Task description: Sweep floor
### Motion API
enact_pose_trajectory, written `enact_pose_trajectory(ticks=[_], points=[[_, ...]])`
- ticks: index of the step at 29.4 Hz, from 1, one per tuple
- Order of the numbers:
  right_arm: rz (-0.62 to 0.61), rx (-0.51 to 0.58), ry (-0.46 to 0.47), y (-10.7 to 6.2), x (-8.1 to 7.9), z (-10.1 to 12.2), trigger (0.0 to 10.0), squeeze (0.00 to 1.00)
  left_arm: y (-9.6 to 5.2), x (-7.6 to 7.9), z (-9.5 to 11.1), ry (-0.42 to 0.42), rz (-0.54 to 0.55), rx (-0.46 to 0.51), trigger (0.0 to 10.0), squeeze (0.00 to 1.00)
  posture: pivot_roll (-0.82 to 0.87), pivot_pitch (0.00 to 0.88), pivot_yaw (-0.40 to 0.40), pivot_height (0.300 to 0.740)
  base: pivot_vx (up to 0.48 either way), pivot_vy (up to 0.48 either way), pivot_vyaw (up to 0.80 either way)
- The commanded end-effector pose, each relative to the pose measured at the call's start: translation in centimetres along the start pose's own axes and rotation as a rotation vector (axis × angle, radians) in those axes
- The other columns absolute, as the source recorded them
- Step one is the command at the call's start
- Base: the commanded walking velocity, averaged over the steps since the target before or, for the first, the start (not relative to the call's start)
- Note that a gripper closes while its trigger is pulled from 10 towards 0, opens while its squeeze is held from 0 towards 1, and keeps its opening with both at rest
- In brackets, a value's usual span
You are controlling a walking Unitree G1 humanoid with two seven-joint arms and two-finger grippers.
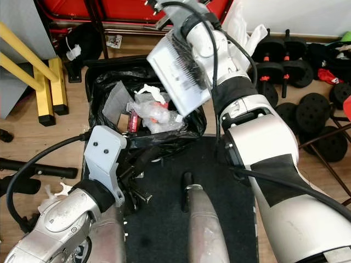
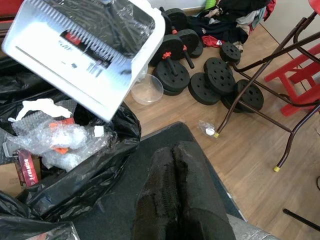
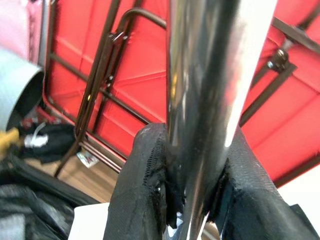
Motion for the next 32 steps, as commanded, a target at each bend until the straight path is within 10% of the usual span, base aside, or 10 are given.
enact_pose_trajectory(ticks=[1, 14, 24, 32], points=[[-0.055, 0.025, 0.027, 0.0, 1.9, 0.5, 10.0, 0.0, 0.0, -0.4, -0.7, -0.03, 0.065, -0.013, 10.0, 0.0, -0.08, 0.477, -0.224, 0.74, 0.0, 0.0, 0.0], [-0.149, 0.017, 0.332, -4.8, 3.8, -4.6, 10.0, 0.0, 1.2, -2.8, -0.4, -0.12, 0.154, 0.061, 10.0, 0.0, -0.12, 0.388, -0.221, 0.74, 0.148, 0.0, 0.0], [-0.033, -0.045, 0.431, -10.9, -2.1, -6.2, 10.0, 0.0, 2.3, -6.1, -1.2, -0.106, 0.24, 0.065, 10.0, 0.0, -0.16, 0.286, -0.195, 0.74, 0.251, 0.0, 0.0], [0.007, -0.114, 0.437, -13.9, -3.7, -6.6, 10.0, 0.0, 3.2, -6.9, -1.9, -0.053, 0.223, 0.025, 10.0, 0.0, -0.16, 0.234, -0.162, 0.74, 0.157, 0.0, 0.0]])
Point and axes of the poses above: a point about 5 cm out from each wrist's last joint towards the gripper, its own y axis pointing out of the wrist towards the gripper, its own z axis along the axis of the wrist's last joint, x = y × z, the point moved 4 cm from there along y, pointing out of the wrist towards the gripper, and after that the axes turned 10 degrees about -y, right-handed, at the moved point
